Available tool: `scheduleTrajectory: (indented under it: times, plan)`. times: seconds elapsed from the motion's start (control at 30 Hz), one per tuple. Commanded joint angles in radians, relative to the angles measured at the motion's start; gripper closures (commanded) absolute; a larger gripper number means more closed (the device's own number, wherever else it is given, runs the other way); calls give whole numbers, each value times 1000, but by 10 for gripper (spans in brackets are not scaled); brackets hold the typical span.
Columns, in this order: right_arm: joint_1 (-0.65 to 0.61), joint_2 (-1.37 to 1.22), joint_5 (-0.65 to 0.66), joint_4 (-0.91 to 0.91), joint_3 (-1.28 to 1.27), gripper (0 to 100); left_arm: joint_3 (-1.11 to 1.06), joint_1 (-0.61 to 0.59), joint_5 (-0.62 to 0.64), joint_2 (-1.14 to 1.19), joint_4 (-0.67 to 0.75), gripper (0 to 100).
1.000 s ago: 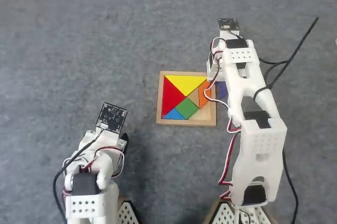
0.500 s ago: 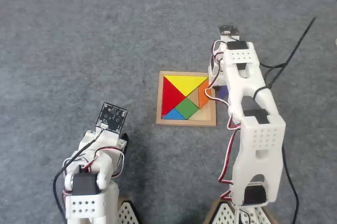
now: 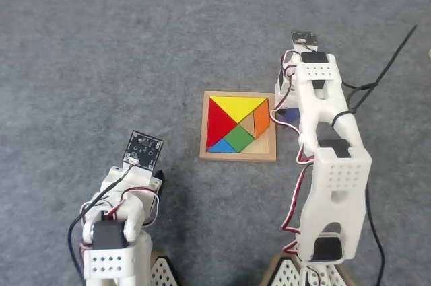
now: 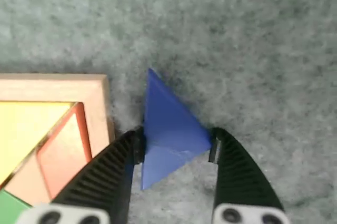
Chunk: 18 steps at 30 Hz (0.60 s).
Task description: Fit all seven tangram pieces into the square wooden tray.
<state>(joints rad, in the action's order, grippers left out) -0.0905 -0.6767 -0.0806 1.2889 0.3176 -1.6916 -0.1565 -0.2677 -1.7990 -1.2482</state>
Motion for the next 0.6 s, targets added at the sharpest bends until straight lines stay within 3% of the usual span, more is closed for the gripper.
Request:
scheduleTrajectory:
  times: [0.0,0.27,0.5,0.57]
  plan:
    - [65,47,14,39,17,884,8,-6,-9,-12,-8,830]
    - [131,182,34,122,17,911,8,-6,-9,-12,-8,830]
    - [-5,348,25,259,11,912,8,-6,-9,-12,-8,830]
    - [-50,377,-51,309,9,914,8,-6,-9,-12,-8,830]
